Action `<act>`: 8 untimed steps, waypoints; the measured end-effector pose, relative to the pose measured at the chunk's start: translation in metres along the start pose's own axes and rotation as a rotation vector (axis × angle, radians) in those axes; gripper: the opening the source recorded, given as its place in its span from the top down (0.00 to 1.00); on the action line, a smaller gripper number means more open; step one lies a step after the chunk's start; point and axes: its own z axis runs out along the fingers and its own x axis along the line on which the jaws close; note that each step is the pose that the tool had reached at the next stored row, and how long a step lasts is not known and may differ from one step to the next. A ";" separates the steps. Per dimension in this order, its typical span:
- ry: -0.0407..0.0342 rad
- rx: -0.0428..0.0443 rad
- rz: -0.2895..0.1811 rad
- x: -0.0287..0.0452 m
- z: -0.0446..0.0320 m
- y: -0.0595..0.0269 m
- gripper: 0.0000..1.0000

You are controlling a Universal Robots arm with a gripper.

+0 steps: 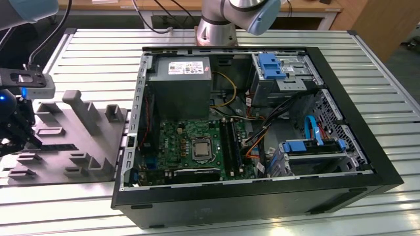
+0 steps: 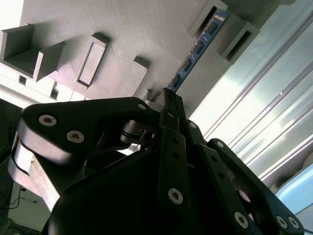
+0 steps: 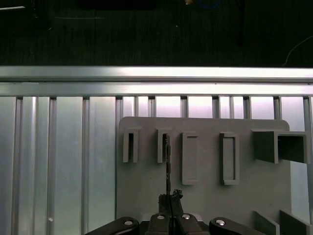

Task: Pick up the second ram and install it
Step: 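Pick up the second ram and move it above second insertion slot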

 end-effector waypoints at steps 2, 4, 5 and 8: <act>0.0000 0.0000 0.000 0.0000 0.0000 0.0000 0.89; 0.0000 0.0000 0.000 0.0000 0.0000 0.0000 0.89; -0.0001 0.0000 0.000 0.0000 0.0000 0.0000 0.89; 0.0002 -0.0002 0.000 0.0000 -0.0006 0.0001 0.89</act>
